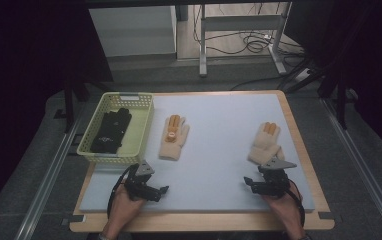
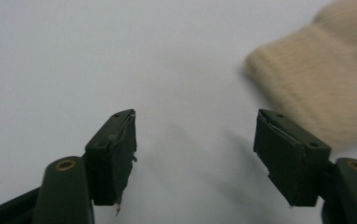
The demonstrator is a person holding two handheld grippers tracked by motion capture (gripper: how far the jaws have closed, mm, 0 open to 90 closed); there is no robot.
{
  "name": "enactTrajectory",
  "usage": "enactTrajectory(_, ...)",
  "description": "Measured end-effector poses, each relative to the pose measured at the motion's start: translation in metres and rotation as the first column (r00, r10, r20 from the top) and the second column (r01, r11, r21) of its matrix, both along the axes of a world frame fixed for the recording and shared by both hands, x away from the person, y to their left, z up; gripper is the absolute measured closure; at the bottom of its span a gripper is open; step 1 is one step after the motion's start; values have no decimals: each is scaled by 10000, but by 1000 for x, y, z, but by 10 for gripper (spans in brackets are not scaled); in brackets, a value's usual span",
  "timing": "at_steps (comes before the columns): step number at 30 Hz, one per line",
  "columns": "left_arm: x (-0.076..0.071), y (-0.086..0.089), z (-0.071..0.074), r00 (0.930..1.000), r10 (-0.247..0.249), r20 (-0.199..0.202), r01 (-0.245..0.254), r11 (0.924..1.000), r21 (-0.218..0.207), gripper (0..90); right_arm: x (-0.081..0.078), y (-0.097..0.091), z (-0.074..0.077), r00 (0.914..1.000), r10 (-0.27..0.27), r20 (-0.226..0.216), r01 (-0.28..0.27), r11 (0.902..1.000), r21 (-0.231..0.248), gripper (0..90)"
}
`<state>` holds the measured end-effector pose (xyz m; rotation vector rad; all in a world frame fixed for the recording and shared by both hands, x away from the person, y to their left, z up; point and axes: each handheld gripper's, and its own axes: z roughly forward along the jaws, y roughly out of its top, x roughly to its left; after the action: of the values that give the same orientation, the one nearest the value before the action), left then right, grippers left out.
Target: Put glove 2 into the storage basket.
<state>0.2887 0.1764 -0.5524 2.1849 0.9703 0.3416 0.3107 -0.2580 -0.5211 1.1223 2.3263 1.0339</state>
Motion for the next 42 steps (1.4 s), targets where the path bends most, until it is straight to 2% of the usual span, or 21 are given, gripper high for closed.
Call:
enactTrajectory(6, 0, 0, 0, 10000, 7, 2, -7, 10000, -8, 25, 11, -17, 26, 9982, -499, 331, 501, 9987, -55, 409)
enactTrajectory(9, 0, 0, 0, 10000, 7, 11, -7, 10000, -1, 26, 29, -26, 38, 9955, -828, 466, 836, 9964, -163, 459)
enactTrajectory(13, 0, 0, 0, 10000, 10, 14, -10, 10000, -4, 26, 56, -33, 45, 9914, -1166, 598, 1176, 9930, -140, 471)
enactTrajectory(16, 0, 0, 0, 10000, 10, 15, -10, 10000, -7, 26, 73, -34, 42, 9888, -1345, 640, 1359, 9905, -183, 411)
enactTrajectory(18, 0, 0, 0, 10000, 9, 17, -9, 10000, -7, 26, 92, -35, 34, 9886, -1415, 507, 1427, 9896, -204, 333)
enactTrajectory(19, 0, 0, 0, 10000, 7, 20, -7, 10000, -5, 26, 92, -35, 34, 9886, -1415, 507, 1427, 9896, -204, 333)
enactTrajectory(21, 0, 0, 0, 10000, 10, 19, -10, 10000, -8, 26, 102, -34, 26, 9894, -1412, 326, 1420, 9896, -220, 296)
enactTrajectory(23, 0, 0, 0, 10000, 9, 20, -9, 10000, -8, 27, 112, -33, 15, 9909, -1326, 214, 1336, 9896, -532, 287)
enactTrajectory(24, 0, 0, 0, 10000, 7, 20, -7, 10000, -10, 27, 118, -32, 7, 9915, -1295, 92, 1298, 9889, -717, 364)
enactTrajectory(25, 0, 0, 0, 10000, 7, 20, -7, 10000, -10, 26, 118, -32, 7, 9915, -1295, 92, 1298, 9889, -717, 364)
enactTrajectory(27, 0, 0, 0, 10000, 12, 22, -12, 10000, -10, 27, 120, -35, 3, 9909, -1326, -230, 1321, 9910, -208, 467)
enactTrajectory(29, 0, 0, 0, 10000, 10, 18, -10, 10000, -11, 27, 119, -35, 3, 9882, -1479, -405, 1480, 9890, -13, 541)
enactTrajectory(31, 0, 0, 0, 10000, 11, 18, -11, 10000, -14, 27, 116, -34, 6, 9864, -1551, -547, 1552, 9879, -13, 600)
enactTrajectory(34, 0, 0, 0, 10000, 12, 15, -12, 10000, -18, 27, 112, -31, 12, 9886, -1402, -556, 1401, 9901, -61, 611)
enactTrajectory(38, 0, 0, 0, 10000, 18, 15, -18, 10000, -17, 27, 99, -15, 29, 9947, -984, -308, 992, 9947, 256, 608)
enactTrajectory(40, 0, 0, 0, 10000, 14, 13, -14, 10000, -13, 27, 86, 7, 46, 9991, -383, -179, 393, 9978, 541, 604)
enactTrajectory(41, 0, 0, 0, 10000, 14, 13, -14, 10000, -13, 27, 86, 7, 46, 9991, -383, -179, 393, 9978, 541, 604)
enactTrajectory(42, 0, 0, 0, 10000, 18, 15, -18, 10000, -15, 27, 82, 16, 50, 9999, -145, -86, 150, 9978, 648, 601)
